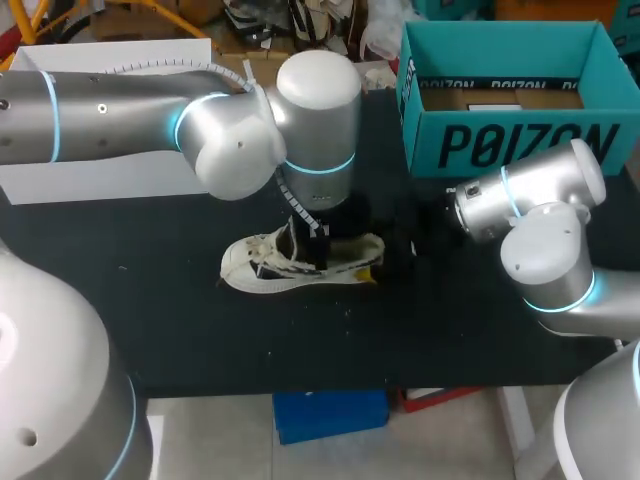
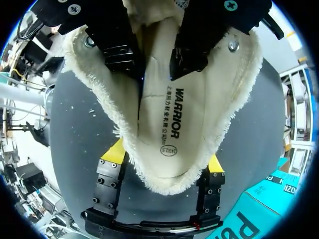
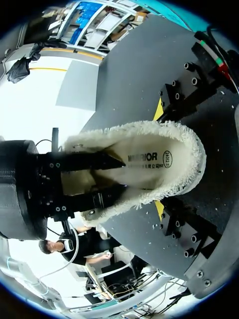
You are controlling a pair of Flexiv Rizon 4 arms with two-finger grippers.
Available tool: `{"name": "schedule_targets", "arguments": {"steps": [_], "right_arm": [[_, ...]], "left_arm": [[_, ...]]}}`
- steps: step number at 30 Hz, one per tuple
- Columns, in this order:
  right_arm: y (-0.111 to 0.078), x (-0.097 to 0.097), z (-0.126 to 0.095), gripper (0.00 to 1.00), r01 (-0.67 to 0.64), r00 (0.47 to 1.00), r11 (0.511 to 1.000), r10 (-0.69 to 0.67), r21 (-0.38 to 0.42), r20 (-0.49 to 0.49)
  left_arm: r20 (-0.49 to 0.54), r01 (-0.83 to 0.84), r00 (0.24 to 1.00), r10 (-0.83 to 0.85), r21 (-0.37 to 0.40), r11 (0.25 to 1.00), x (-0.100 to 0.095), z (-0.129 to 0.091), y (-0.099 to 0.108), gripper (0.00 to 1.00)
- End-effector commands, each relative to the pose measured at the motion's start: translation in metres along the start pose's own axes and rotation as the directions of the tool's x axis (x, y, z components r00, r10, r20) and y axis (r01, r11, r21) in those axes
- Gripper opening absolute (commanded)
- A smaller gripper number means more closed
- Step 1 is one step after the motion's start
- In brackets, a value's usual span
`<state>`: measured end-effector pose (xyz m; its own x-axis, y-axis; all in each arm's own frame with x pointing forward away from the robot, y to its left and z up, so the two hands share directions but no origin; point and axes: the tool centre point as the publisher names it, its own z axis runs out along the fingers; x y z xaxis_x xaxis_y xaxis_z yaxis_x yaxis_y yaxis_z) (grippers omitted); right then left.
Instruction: Take the shoe out of the shoebox, open the shoe tongue, remove and reinsert the insole, then place the shoe into the shoebox
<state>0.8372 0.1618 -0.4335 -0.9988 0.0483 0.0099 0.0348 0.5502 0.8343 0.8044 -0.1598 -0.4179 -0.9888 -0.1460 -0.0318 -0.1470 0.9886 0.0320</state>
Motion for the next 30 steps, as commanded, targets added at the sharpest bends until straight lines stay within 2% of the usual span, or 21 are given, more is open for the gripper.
{"name": "schedule_targets", "arguments": {"steps": [1,4,15,22,30], "right_arm": [[-0.001,-0.002,0.000,0.00,-0.003,1.000,1.000,0.003,0.003,0.002],[-0.001,-0.002,0.000,0.00,-0.003,1.000,1.000,0.003,0.003,0.002],[-0.001,-0.002,0.000,0.00,-0.003,1.000,1.000,0.003,0.003,0.002],[-0.001,-0.002,0.000,0.00,-0.003,1.000,1.000,0.003,0.003,0.002],[-0.001,-0.002,0.000,0.00,-0.003,1.000,1.000,0.003,0.003,0.002]], "left_arm": [[0.148,0.020,0.989,-0.018,-0.008,1.000,0.012,0.001,0.011,0.36],[0.187,0.020,0.982,-0.015,-0.027,0.999,0.008,0.002,0.013,0.29],[0.319,0.016,0.948,0.008,-0.072,0.997,-0.008,0.004,0.018,0.35],[0.354,0.028,0.935,-0.008,-0.053,0.998,-0.025,0.003,0.022,0.38],[0.383,0.037,0.923,-0.028,-0.016,0.999,-0.031,0.002,0.023,0.38]]}}
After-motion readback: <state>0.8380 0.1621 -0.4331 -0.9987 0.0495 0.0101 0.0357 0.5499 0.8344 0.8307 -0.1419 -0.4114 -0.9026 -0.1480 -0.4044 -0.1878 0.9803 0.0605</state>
